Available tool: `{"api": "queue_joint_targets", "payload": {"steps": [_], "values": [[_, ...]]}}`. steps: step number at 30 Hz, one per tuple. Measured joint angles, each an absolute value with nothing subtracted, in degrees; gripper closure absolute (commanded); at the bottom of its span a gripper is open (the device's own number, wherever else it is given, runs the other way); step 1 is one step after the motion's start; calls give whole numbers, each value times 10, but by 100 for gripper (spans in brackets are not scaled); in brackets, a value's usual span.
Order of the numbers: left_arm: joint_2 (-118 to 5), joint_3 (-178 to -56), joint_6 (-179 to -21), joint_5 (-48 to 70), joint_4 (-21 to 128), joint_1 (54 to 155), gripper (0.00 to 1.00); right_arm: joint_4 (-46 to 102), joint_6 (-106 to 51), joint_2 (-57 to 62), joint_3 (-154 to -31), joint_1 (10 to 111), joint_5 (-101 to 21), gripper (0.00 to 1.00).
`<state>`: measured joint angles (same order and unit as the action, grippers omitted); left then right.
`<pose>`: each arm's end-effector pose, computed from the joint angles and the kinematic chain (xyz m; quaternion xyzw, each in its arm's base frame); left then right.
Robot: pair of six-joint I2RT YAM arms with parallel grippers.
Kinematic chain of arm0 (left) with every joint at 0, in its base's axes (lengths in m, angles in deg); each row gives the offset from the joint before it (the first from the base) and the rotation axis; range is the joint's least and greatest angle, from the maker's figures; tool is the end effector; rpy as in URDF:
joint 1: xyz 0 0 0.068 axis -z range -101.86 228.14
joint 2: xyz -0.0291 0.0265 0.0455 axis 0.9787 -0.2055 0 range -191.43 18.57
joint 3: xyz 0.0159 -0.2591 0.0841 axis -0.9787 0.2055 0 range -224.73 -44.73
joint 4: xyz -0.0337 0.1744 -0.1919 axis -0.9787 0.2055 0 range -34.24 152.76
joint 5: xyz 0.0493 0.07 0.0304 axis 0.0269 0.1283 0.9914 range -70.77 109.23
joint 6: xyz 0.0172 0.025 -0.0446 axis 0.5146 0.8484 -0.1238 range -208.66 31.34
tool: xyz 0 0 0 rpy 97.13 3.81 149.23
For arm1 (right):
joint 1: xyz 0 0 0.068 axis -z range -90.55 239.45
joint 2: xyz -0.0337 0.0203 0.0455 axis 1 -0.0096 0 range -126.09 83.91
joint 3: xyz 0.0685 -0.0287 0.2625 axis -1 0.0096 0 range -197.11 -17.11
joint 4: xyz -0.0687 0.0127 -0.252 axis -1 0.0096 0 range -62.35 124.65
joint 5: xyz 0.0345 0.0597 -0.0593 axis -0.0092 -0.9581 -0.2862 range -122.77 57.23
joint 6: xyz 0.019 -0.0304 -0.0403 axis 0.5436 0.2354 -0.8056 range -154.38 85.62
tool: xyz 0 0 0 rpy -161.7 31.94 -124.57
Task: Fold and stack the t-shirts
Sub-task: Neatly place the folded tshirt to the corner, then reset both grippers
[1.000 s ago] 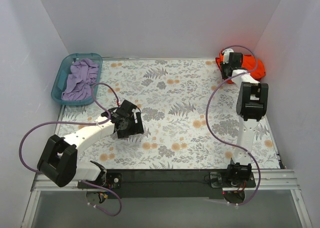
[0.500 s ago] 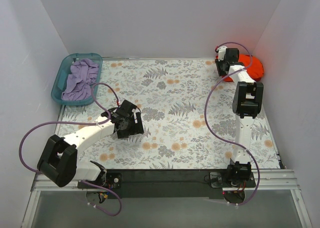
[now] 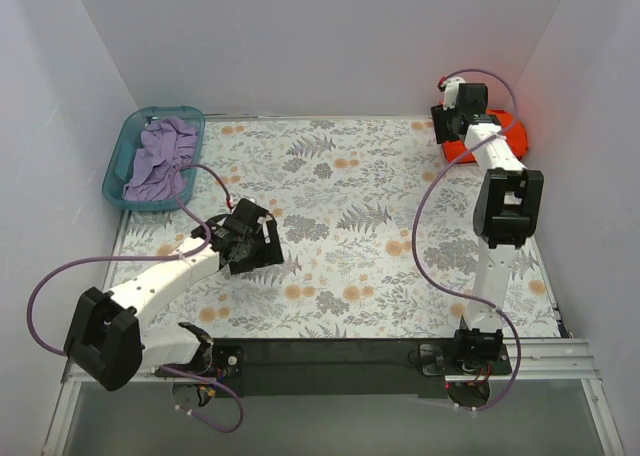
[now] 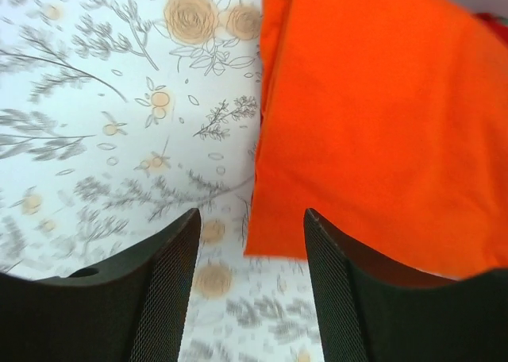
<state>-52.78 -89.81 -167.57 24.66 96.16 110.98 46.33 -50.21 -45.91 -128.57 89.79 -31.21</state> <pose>0.1910 -0.1191 0.2086 -0.3917 0.8964 -0.1412 0.1518 0.5280 -0.0041 0.2300 -0.1146 0.8877 -0.0748 0.4397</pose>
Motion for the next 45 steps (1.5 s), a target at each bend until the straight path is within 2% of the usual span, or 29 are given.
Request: {"api": "queue_joint_targets", "payload": {"steps": [4,10,11,13,14,19,24,32,40,45], "values": [[-477,-923,-1674,275,983,1110,23,474,-479,-310,-1213,897,-294,34],[-409,-1008,-1665,361,1026,1110,19,481,-411,-25,-1095,897,-269,30],[-395,-1020,-1665,377,1031,1110,17,477,-396,27,-1063,897,-270,23],[-361,-1038,-1669,406,1039,1110,17,481,-363,140,-990,897,-273,18],[-342,-1042,-1671,419,1041,1110,13,485,-354,177,-962,897,-276,14],[-219,-1036,-1682,470,1046,1110,12,516,-308,397,-811,878,-274,2],[-128,-998,-1686,505,1045,1110,11,524,-301,548,-709,847,-266,2],[-36,-902,-1695,547,1029,1110,11,539,-328,632,-587,808,-226,2],[93,-798,-1688,563,967,1110,11,538,-330,678,-525,797,-193,2],[116,-765,-1688,558,939,1110,10,532,-330,690,-501,797,-190,2]]}}
